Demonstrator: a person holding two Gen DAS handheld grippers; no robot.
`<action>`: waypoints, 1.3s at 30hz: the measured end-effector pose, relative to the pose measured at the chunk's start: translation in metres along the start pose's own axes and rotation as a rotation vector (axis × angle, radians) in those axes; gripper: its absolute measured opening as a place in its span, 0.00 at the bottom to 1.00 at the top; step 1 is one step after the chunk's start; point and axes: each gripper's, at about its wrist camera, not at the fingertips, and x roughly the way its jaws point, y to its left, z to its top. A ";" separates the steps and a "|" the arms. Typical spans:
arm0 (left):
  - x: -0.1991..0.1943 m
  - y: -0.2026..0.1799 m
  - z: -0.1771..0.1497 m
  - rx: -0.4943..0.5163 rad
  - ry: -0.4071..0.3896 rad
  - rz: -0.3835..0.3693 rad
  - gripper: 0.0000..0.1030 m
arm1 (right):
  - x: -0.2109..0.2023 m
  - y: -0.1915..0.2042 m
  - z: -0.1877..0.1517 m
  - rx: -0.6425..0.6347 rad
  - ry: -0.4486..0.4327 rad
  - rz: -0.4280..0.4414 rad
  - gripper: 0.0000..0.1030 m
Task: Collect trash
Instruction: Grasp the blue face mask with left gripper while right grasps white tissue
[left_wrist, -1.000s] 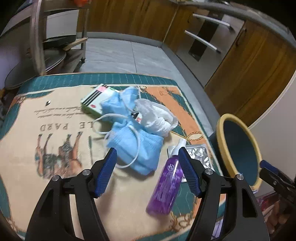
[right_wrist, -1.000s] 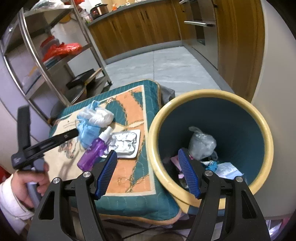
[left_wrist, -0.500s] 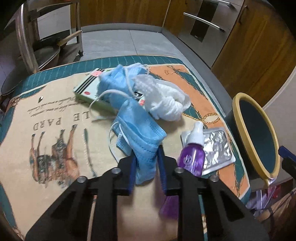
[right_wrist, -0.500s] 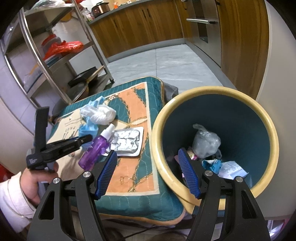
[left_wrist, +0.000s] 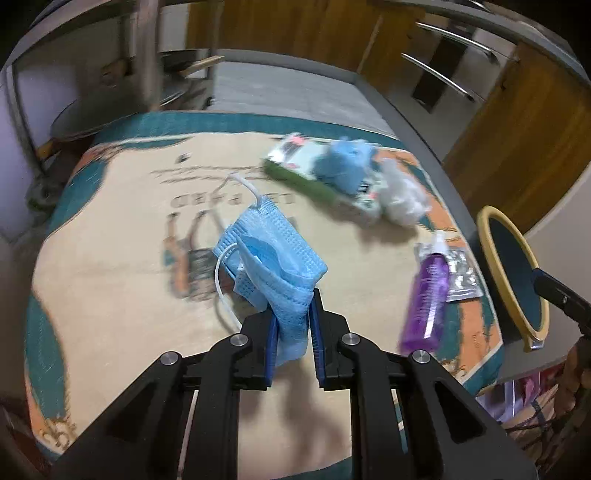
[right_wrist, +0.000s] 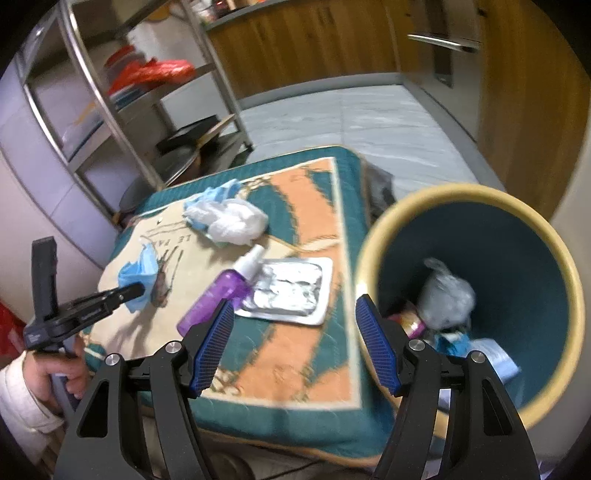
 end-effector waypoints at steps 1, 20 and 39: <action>-0.001 0.007 -0.001 -0.026 0.001 0.003 0.15 | 0.008 0.006 0.006 -0.017 0.016 0.007 0.68; 0.017 0.013 -0.012 -0.031 0.020 0.011 0.21 | 0.131 0.078 0.078 -0.245 0.170 -0.001 0.67; 0.013 0.006 -0.018 -0.016 0.000 0.048 0.21 | 0.073 0.061 0.063 -0.214 0.071 0.043 0.22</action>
